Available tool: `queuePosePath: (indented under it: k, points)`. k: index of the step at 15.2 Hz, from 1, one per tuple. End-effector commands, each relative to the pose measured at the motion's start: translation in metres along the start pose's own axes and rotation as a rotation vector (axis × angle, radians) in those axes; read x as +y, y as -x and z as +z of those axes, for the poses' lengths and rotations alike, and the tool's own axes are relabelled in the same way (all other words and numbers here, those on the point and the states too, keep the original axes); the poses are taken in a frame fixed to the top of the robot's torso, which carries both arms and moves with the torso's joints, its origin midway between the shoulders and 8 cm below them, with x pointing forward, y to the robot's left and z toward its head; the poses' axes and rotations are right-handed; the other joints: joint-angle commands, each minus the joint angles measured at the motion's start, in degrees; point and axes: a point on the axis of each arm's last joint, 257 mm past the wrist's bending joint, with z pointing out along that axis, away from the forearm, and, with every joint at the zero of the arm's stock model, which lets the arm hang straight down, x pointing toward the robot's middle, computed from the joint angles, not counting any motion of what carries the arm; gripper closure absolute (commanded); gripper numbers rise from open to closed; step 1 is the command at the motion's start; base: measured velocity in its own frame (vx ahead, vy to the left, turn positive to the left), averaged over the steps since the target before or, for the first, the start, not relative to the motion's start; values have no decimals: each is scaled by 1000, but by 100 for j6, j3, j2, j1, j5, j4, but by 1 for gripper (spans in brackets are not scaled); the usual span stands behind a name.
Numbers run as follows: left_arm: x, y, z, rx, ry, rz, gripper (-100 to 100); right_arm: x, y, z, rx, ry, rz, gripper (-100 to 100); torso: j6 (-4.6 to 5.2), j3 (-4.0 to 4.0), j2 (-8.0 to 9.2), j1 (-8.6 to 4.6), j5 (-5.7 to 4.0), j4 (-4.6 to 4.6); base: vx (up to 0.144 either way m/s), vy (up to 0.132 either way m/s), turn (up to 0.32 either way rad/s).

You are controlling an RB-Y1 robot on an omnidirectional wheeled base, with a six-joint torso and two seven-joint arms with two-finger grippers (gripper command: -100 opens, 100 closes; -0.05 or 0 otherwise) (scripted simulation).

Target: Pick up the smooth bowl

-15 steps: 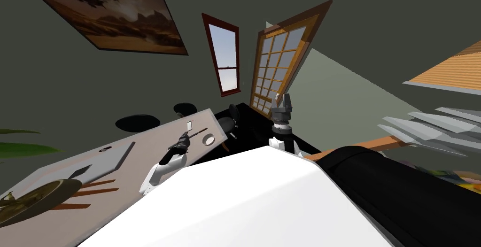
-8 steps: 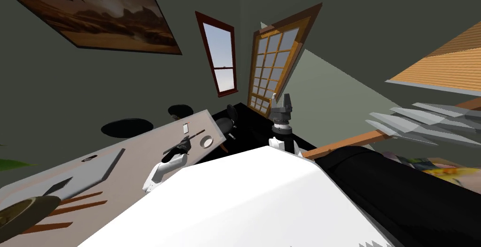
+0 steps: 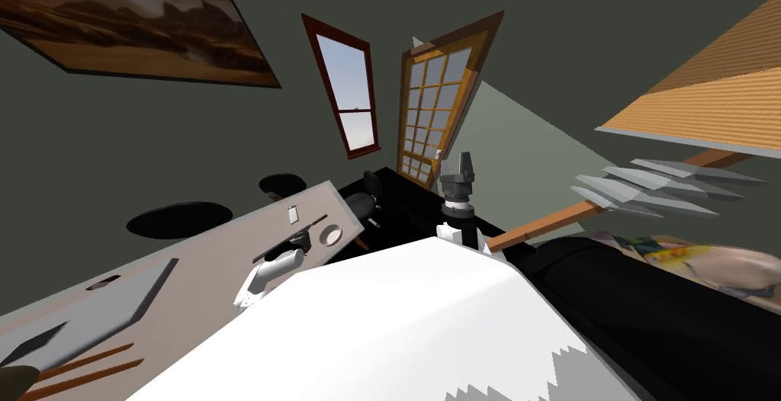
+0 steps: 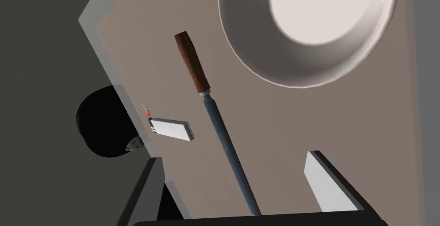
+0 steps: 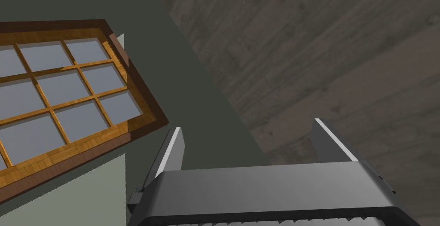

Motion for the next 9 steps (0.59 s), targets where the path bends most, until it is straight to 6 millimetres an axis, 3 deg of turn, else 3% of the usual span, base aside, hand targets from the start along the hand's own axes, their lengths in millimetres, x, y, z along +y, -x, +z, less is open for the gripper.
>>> queuePosePath:
  k: [1, 5, 6, 9]
  points:
    - [23, 1, 6, 4, 77, -21, -100, 0, 0, 0, 0, 0, 0, 0, 0, 0, 0, 0, 0, 0, 14, 4, -123]
    - [44, 1, 8, 8, 151, -39, -100, 0, 0, 0, 0, 0, 0, 0, 2, -1, -3, 0, 0, 0, 17, 8, -121]
    - [59, 0, 10, 13, 205, -57, -100, 0, 0, 0, 0, 0, 0, 0, 0, 0, -1, -1, 0, 0, 13, 3, -100]
    - [77, -2, 10, 19, 271, -73, -100, 0, 0, 0, 0, 0, 0, 0, 3, 0, 0, -3, 0, 0, 15, 5, -134]
